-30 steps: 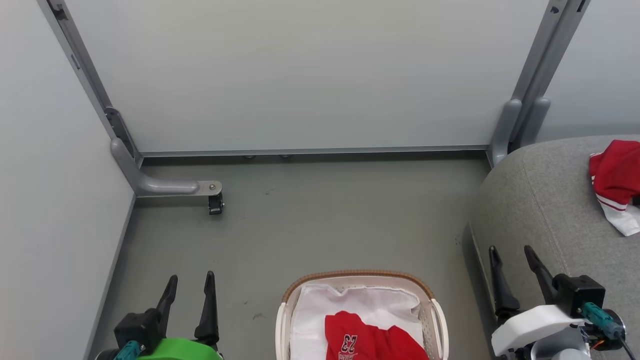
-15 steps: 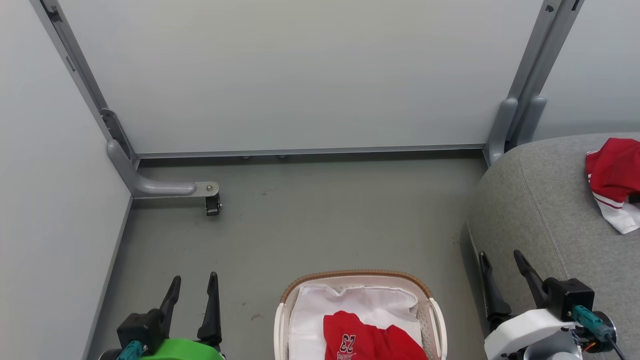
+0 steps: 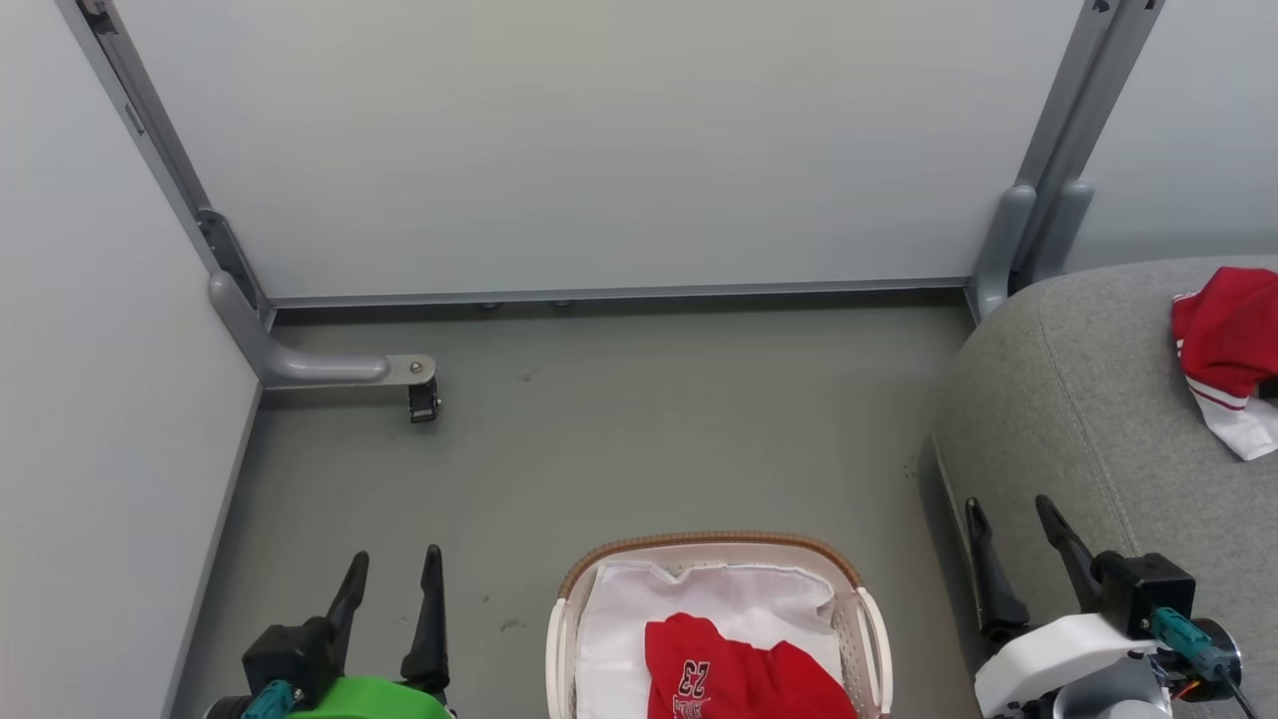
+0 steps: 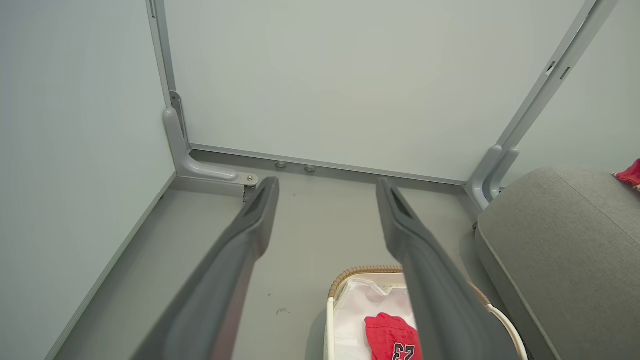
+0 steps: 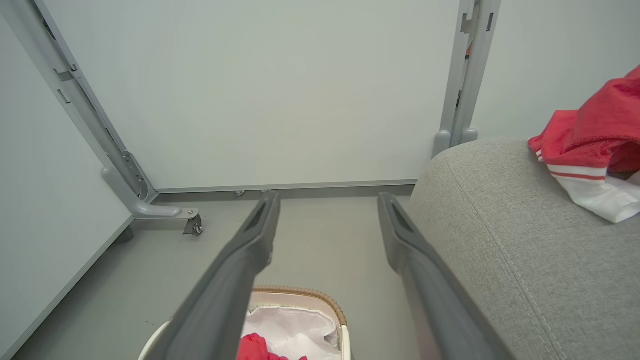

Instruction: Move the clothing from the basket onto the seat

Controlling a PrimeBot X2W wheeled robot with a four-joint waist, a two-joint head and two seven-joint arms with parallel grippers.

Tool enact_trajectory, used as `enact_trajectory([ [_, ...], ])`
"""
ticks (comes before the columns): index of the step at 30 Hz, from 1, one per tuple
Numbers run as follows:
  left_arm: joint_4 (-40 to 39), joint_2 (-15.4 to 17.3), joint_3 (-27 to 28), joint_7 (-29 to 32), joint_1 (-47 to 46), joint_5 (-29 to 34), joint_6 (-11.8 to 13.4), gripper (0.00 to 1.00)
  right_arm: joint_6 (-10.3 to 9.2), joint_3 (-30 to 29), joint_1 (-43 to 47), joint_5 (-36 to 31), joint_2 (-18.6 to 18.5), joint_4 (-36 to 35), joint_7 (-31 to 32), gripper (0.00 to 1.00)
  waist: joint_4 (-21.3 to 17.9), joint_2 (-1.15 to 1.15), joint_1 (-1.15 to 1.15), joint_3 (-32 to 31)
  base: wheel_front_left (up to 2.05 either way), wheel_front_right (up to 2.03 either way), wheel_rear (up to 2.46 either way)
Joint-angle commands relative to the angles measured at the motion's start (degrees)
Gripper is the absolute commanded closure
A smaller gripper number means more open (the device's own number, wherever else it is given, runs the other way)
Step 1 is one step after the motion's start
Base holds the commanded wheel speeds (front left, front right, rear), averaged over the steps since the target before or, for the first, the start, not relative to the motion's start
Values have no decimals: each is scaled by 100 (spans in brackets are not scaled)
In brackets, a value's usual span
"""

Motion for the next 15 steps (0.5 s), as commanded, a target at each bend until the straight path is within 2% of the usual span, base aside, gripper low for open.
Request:
enact_trajectory([
  [1,40,0,-58,3,-76,47,-38,0,-8,-57,-28,-46,-23,-34,-28,0,-15,25,0,39,0,0,0],
  [7,222,0,-556,3,-344,135,-42,0,-8,-291,-156,-257,-23,-122,-28,0,-89,25,0,280,0,0,0],
  [15,894,43,-2144,24,-1625,184,-41,0,-8,-594,-784,-412,-21,-502,-28,0,-327,25,0,1258,0,0,0],
])
